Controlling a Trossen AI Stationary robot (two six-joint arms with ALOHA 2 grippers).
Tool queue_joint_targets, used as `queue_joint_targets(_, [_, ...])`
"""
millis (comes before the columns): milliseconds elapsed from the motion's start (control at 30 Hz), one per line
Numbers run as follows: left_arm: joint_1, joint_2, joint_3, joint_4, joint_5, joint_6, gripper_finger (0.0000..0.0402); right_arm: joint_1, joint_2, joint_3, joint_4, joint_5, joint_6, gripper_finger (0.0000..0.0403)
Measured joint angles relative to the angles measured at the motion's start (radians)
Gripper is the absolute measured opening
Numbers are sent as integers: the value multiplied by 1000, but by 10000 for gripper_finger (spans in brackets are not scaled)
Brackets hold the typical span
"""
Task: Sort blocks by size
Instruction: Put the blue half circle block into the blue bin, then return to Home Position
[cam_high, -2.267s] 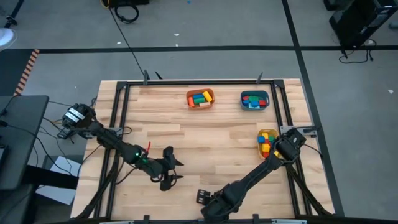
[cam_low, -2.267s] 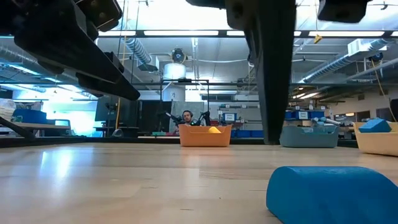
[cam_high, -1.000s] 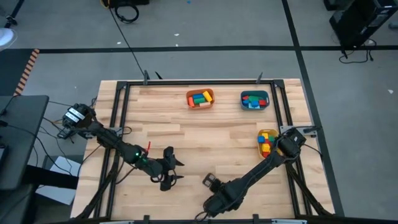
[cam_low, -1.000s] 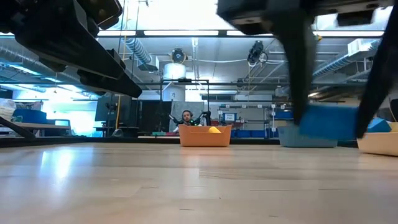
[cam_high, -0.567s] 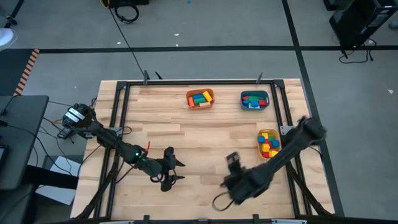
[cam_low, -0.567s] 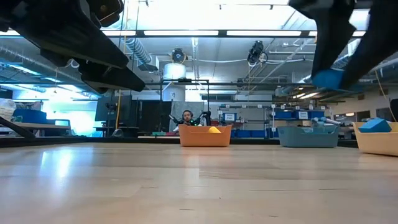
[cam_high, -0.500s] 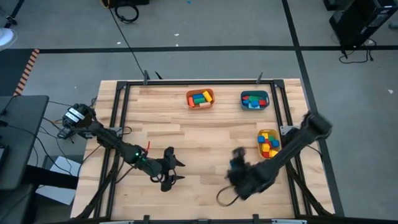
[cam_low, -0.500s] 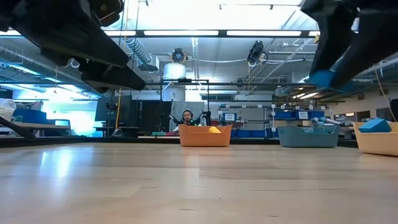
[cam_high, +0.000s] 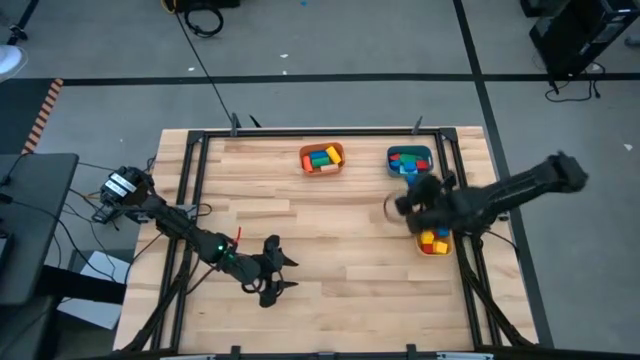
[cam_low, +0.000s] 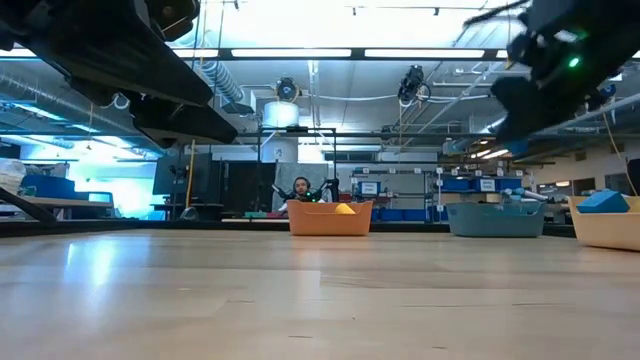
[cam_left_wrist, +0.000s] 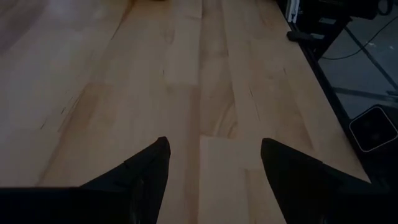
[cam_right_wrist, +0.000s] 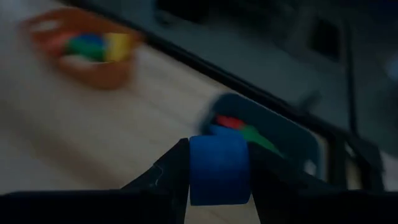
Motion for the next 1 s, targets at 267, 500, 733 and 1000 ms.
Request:
queue_joint_targets(267, [0,0,0,0,0,3,261,-519,-130,-56,292,-314,-443,142])
queue_joint_targets(500, [0,0,0,0,0,-1,261,-850,-33,-63,562,-550,-641,142])
queue_joint_targets(733, [0,0,0,0,0,-2,261,-970,155,-64,600,-631,-676,146])
queue_joint_targets(1000, [0,0,0,0,-1,-2,261,-979,244,-64,671,-682,-690,285])
